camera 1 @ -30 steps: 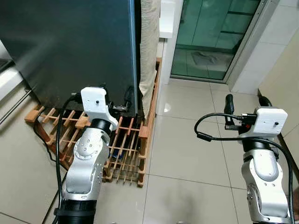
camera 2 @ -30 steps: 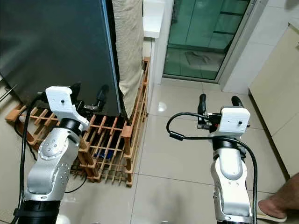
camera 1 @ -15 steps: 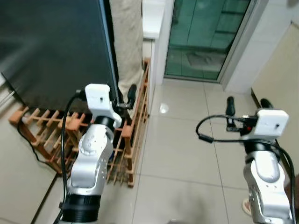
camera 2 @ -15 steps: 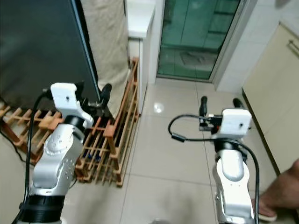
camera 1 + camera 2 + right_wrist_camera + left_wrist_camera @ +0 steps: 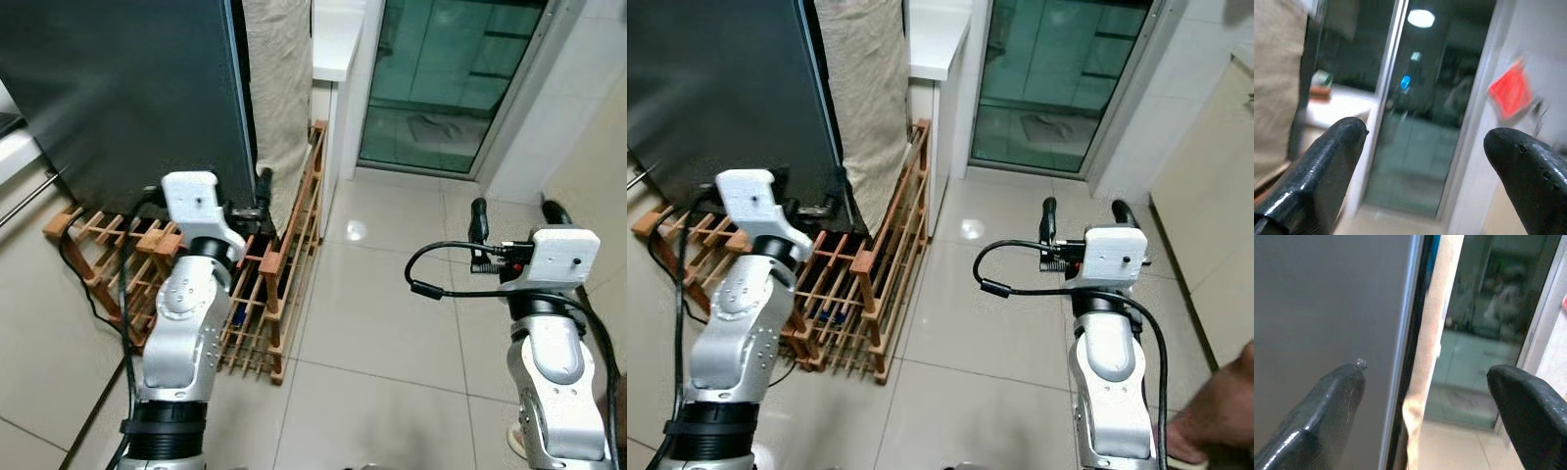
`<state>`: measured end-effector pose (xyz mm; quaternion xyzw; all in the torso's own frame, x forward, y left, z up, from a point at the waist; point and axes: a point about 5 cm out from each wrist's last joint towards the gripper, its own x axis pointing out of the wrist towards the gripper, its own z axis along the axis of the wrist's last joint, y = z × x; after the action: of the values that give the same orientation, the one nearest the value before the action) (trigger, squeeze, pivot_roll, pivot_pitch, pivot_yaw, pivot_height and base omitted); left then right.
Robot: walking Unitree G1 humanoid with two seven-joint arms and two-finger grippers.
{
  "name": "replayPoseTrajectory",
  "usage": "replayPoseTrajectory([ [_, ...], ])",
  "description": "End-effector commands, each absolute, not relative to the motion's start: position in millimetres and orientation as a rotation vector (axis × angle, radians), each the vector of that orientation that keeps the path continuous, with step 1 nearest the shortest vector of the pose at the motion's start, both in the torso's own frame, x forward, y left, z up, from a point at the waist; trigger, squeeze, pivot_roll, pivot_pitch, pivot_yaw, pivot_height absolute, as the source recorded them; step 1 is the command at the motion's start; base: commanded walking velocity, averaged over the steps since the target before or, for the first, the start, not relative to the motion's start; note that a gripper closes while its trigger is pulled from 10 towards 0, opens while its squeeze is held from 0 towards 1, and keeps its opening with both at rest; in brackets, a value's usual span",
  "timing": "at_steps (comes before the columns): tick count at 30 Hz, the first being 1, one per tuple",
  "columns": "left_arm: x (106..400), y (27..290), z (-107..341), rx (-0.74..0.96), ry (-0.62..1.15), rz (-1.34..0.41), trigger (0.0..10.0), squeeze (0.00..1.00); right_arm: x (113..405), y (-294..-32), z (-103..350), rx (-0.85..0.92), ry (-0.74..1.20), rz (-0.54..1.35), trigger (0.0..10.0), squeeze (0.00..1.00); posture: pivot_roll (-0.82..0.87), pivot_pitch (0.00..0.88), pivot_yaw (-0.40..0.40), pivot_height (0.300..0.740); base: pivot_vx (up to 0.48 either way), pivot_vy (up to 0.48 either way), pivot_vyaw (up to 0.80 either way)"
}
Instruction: Restocking fridge
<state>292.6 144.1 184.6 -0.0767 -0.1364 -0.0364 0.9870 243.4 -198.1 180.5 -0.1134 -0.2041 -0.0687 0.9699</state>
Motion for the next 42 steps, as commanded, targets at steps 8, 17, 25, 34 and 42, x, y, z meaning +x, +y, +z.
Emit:
replayPoseTrajectory([
  [8, 284, 128, 203, -0.171, -0.347, -0.122, 10.0, 0.00, 238, -203, 180, -0.222, -0.400, -0.187, 10.0, 0.07, -0.17, 0.000, -0.004, 0.740, 0.064, 0.000, 0.00],
  [17, 283, 125, 209, -0.181, -0.363, -0.138, 10.0, 0.00, 241, -200, 184, -0.229, -0.409, -0.188, 10.0, 0.07, -0.17, 0.000, -0.002, 0.740, 0.462, 0.000, 0.00],
  [25, 289, 137, 199, -0.187, -0.300, -0.021, 10.0, 0.00, 249, -199, 181, -0.232, -0.395, -0.157, 10.0, 0.07, -0.17, 0.000, -0.009, 0.740, 0.473, 0.000, 0.00],
  [34, 291, 141, 195, -0.182, -0.281, 0.015, 10.0, 0.00, 252, -197, 177, -0.235, -0.379, -0.136, 10.0, 0.07, -0.16, 0.000, -0.017, 0.740, 0.000, 0.000, 0.00],
  [42, 300, 123, 189, -0.187, -0.185, -0.123, 10.0, 0.00, 252, -198, 174, -0.226, -0.363, -0.138, 10.0, 0.07, -0.17, 0.000, -0.015, 0.740, 0.000, 0.000, 0.00],
])
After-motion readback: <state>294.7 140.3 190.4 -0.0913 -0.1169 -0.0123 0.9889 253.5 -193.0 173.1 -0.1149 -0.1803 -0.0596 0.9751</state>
